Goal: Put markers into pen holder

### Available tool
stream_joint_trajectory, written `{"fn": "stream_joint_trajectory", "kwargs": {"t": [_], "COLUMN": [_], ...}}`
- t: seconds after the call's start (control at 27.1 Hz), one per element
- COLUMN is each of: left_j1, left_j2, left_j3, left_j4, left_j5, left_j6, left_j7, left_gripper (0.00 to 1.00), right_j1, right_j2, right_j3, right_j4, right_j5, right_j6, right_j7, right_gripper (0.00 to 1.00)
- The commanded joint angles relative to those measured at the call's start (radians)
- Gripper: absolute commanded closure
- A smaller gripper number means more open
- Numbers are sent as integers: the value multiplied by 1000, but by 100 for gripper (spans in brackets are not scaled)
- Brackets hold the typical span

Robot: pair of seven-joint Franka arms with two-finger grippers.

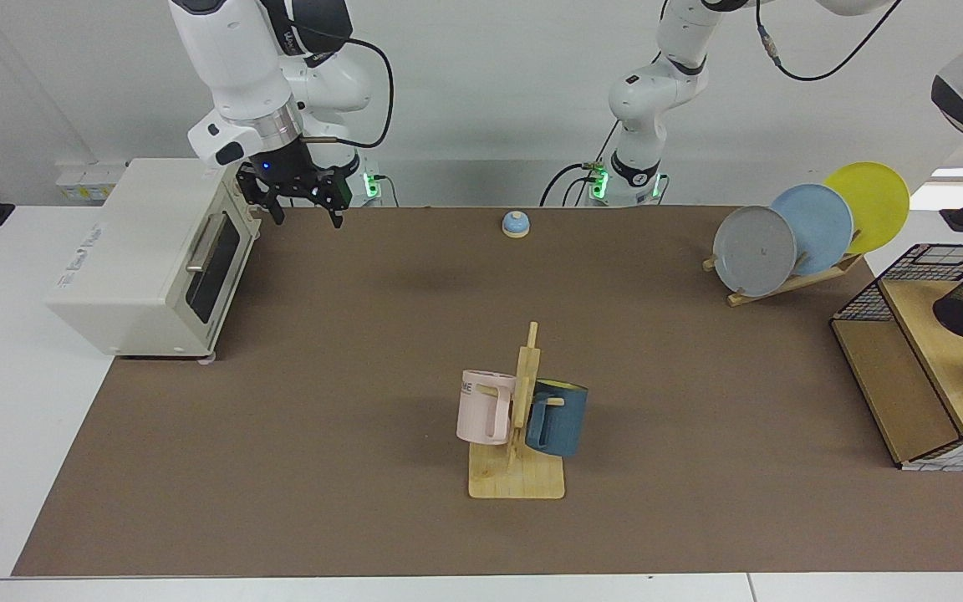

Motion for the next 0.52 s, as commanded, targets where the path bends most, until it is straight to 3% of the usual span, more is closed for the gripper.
{"fn": "stream_joint_trajectory", "kwargs": {"t": [0.0, 0.22, 0.48], "left_j1": [15, 15, 13], "left_j2": [-5, -3, -5], "left_j3": [-16, -15, -16], "left_j4": [-23, -32, -63], "left_j5": [-5, -103, -110], "left_j6": [-2, 0, 0], "left_j7": [9, 11, 34], "left_gripper": [100, 100, 100], "right_j1": [-15, -8, -8], "right_j2": [-39, -31, -20], "right_j3": [10, 10, 12], "right_j4": [-44, -37, -20], "right_j5": [22, 22, 19], "right_j6": [39, 65, 66], "right_j7": [-19, -19, -20], "right_gripper": [0, 0, 0]}}
